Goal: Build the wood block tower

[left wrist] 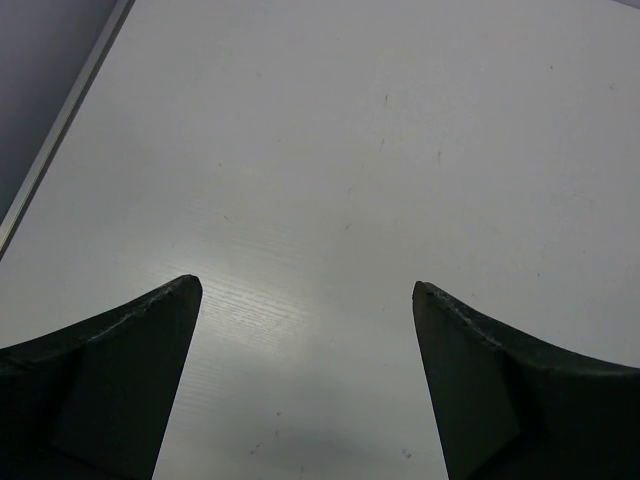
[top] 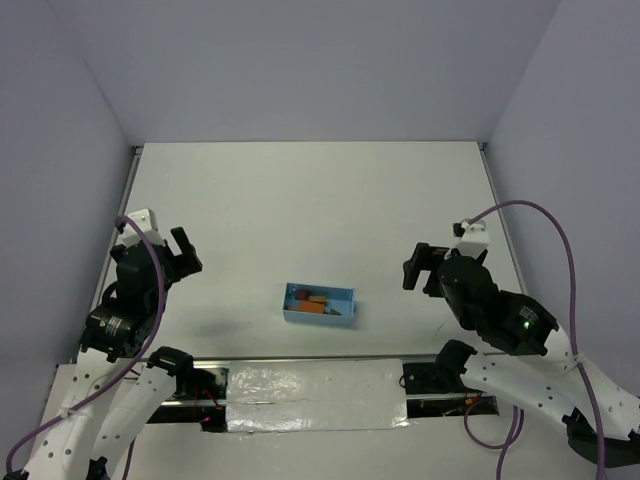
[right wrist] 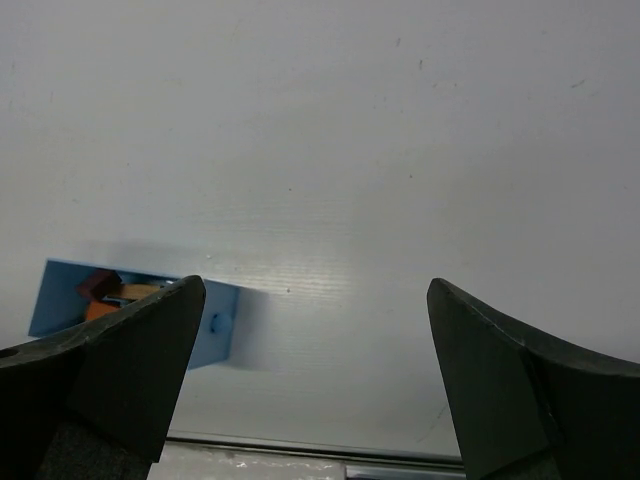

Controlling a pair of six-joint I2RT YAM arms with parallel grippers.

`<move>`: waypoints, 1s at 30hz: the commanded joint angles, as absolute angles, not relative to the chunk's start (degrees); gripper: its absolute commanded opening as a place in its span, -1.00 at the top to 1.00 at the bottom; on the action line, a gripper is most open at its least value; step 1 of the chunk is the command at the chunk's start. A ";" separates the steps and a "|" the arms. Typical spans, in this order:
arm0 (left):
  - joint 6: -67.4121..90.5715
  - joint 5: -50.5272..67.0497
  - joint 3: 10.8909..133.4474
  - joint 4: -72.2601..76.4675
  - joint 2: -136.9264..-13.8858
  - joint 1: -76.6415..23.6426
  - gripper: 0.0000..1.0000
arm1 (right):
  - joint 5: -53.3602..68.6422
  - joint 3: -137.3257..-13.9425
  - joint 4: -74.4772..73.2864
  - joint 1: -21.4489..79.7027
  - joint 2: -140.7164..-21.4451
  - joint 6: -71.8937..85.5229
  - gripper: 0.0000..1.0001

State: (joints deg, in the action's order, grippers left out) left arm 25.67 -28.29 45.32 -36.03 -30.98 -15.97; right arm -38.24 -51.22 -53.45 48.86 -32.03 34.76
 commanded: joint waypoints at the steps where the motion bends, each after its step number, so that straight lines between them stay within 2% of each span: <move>1: 25.22 -27.34 46.32 -34.19 -31.20 -16.17 -0.99 | -35.36 -51.77 -49.14 48.78 -33.31 29.91 -0.99; 3: 25.22 -27.25 46.41 -34.28 -31.20 -16.17 -0.99 | -29.13 -49.94 -43.97 48.69 -32.79 24.72 -0.99; 4: 25.31 -27.33 46.41 -34.28 -31.11 -16.17 -0.99 | -20.48 -48.88 -41.51 48.78 -32.35 19.13 -0.99; 7: 25.14 -27.25 46.41 -34.19 -31.03 -16.17 -0.99 | -6.83 -46.41 -34.91 48.78 -31.99 14.52 -0.99; 10: 24.87 -26.81 46.23 -33.93 -31.03 -16.17 -0.99 | -0.29 -45.96 -32.61 48.95 -36.63 8.81 -0.96; 13: 24.79 -26.37 46.23 -33.92 -31.46 -16.17 -0.99 | -1.22 -47.37 -34.27 50.70 -46.55 6.95 -0.82; 14: 24.79 -26.28 46.32 -33.93 -31.46 -16.17 -0.99 | -4.01 -48.77 -35.93 52.63 -51.89 6.42 -0.72; 18: 24.61 -25.93 46.14 -33.75 -31.29 -16.17 -0.99 | -4.40 -51.06 -35.34 59.05 -61.58 3.70 -0.55; 25: 24.43 -25.22 46.05 -33.49 -31.03 -16.17 -0.99 | -0.26 -54.39 -29.27 66.70 -73.80 -2.98 -0.43; 30: 24.26 -24.87 46.05 -33.31 -30.76 -16.08 -0.99 | -4.13 -56.86 -27.34 67.50 -79.97 -5.36 -0.19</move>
State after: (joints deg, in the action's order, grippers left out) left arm 25.43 -25.56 45.32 -35.62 -31.33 -15.97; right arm -2.17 -53.98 -31.27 67.16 -78.28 -2.07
